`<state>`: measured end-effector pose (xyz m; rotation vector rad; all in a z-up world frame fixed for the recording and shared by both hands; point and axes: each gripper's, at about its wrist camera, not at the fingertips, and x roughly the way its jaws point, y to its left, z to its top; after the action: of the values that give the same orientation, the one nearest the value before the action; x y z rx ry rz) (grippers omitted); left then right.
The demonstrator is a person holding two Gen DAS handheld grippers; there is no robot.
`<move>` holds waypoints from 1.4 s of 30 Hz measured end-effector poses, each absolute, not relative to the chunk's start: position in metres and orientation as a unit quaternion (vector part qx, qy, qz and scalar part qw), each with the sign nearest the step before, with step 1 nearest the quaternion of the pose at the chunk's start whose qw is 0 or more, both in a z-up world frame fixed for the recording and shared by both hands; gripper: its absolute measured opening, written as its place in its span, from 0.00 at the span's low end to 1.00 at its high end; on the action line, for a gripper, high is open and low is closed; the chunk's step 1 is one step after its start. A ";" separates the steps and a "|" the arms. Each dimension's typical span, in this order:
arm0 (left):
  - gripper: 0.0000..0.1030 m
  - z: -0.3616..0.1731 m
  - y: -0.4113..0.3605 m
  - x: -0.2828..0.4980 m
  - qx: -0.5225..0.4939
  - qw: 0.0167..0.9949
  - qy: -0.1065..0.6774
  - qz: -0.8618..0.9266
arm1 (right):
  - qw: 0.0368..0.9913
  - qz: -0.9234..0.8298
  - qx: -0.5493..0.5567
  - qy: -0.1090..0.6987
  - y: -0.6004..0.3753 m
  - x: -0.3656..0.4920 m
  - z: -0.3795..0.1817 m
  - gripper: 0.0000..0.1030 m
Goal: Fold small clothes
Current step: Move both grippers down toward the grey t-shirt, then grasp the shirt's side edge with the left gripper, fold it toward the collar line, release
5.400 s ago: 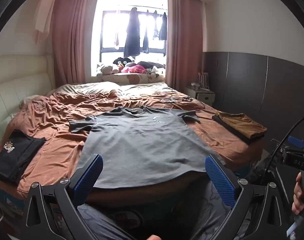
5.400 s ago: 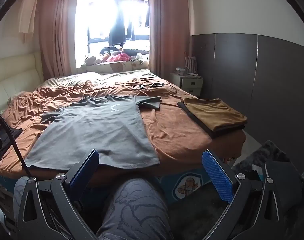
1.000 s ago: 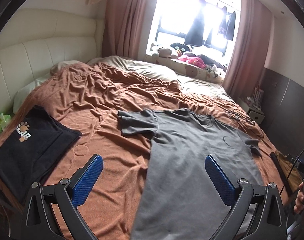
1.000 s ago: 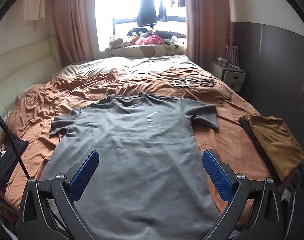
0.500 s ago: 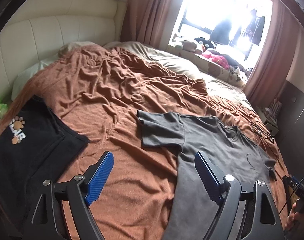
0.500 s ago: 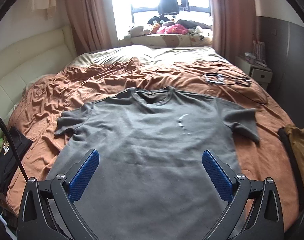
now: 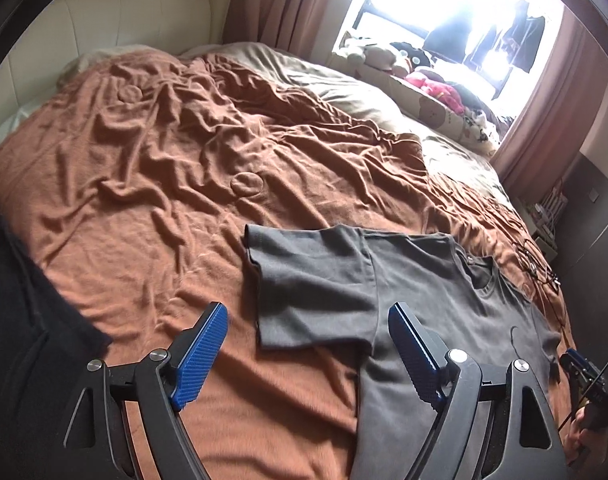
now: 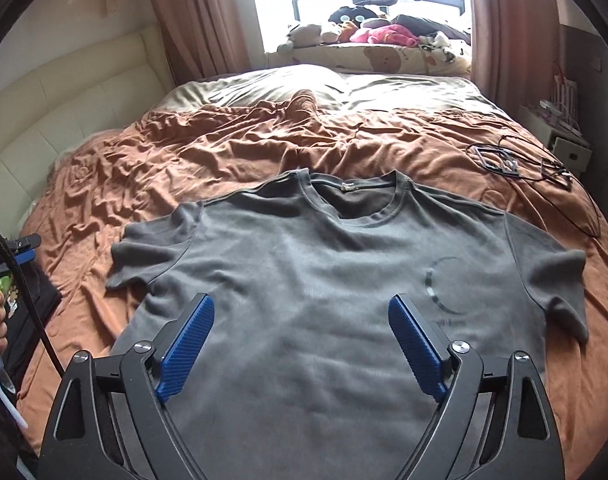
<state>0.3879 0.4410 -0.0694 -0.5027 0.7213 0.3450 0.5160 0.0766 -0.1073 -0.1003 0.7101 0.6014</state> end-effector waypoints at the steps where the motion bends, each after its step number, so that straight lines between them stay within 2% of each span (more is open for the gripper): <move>1: 0.81 -0.073 0.445 0.395 -0.244 0.889 0.350 0.167 | 0.891 0.292 -0.048 0.346 0.083 0.524 -0.109 0.80; 3: 0.80 -0.083 0.453 0.410 -0.248 0.885 0.357 0.167 | 0.887 0.297 -0.047 0.351 0.097 0.537 -0.113 0.79; 8: 0.74 -0.114 0.476 0.441 -0.264 0.871 0.378 0.170 | 0.870 0.325 -0.048 0.367 0.134 0.568 -0.130 0.68; 11: 0.71 -0.134 0.487 0.454 -0.281 0.861 0.391 0.166 | 0.859 0.341 -0.047 0.380 0.152 0.584 -0.141 0.59; 15: 0.67 -0.155 0.499 0.469 -0.304 0.850 0.399 0.159 | 0.840 0.362 -0.040 0.402 0.176 0.602 -0.157 0.40; 19: 0.66 -0.171 0.507 0.480 -0.319 0.842 0.406 0.155 | 0.827 0.376 -0.037 0.415 0.202 0.618 -0.171 0.33; 22: 0.56 -0.183 0.509 0.492 -0.321 0.837 0.418 0.148 | 0.818 0.384 -0.031 0.427 0.222 0.630 -0.181 0.28; 25: 0.40 -0.193 0.511 0.502 -0.325 0.831 0.429 0.139 | 0.809 0.391 -0.028 0.437 0.239 0.638 -0.189 0.23; 26: 0.28 -0.194 0.512 0.505 -0.323 0.831 0.431 0.141 | 0.806 0.393 -0.027 0.442 0.246 0.641 -0.193 0.23; 27: 0.12 -0.194 0.513 0.508 -0.321 0.831 0.432 0.142 | 0.804 0.395 -0.025 0.445 0.250 0.642 -0.195 0.22; 28: 0.07 -0.192 0.512 0.508 -0.320 0.832 0.432 0.140 | 0.799 0.397 -0.023 0.451 0.258 0.645 -0.199 0.20; 34: 0.04 -0.164 0.506 0.509 -0.303 0.853 0.406 0.123 | 0.771 0.413 -0.001 0.485 0.288 0.656 -0.221 0.13; 42: 0.04 -0.125 0.492 0.516 -0.292 0.870 0.386 0.096 | 0.739 0.428 0.028 0.520 0.323 0.663 -0.254 0.09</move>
<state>0.5156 0.4925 -0.1255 -0.6097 0.8080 0.2007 0.6630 0.3232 -0.2538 0.0615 1.1414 0.9393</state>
